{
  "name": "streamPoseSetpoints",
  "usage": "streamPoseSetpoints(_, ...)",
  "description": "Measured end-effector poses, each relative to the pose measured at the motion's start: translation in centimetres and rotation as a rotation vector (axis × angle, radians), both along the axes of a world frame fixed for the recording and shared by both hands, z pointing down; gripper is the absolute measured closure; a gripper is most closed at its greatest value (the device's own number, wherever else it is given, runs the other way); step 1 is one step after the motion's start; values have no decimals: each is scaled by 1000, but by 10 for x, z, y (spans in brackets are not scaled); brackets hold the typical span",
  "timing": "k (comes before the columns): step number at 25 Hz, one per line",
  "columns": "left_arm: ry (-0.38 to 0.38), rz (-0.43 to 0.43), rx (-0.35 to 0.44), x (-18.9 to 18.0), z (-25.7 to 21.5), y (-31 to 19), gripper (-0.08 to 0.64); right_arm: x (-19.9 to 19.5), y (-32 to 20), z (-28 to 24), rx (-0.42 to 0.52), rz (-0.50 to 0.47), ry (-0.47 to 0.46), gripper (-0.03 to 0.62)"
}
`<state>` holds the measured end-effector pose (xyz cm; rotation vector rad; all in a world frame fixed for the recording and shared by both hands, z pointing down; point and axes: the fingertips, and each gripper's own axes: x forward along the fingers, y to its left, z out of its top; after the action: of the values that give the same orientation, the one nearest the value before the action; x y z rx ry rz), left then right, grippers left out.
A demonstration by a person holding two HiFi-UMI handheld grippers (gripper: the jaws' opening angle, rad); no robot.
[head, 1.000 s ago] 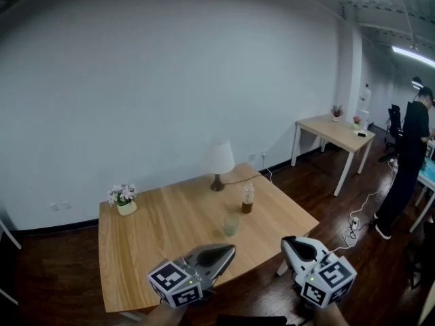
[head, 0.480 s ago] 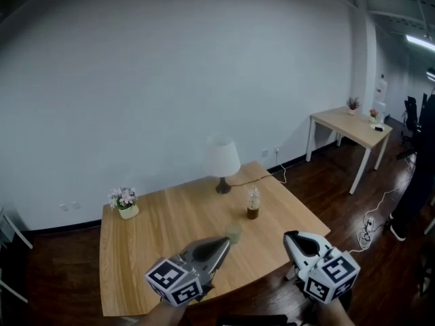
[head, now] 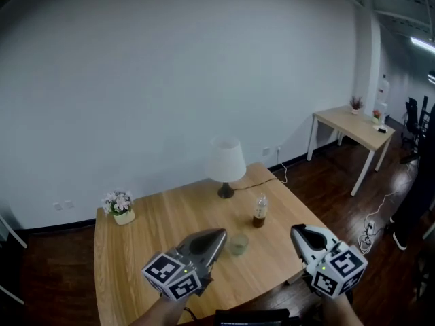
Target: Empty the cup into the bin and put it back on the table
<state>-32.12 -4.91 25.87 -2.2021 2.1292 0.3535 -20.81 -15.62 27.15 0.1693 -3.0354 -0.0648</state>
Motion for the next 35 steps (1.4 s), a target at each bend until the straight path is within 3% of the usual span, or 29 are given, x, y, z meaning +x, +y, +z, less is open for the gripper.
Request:
streamPoseSetpoints(8,50,-66,-51,-54,23,-14,568,-53,-22,10,-8,-1,22,592)
streamPoseSetpoints(15,54,-101,-72,-71,30,-33,568,-78,-56,13,-20,-13,24,592)
streamPoseSetpoints(26,73,-225,-84,-81,31,-69,568,-100,-111,13,-42,-117,17,592)
streamPoseSetpoints(35,85,-329,-93,-93,43,-69,568,-126,-112,27,-59,-255,42,592)
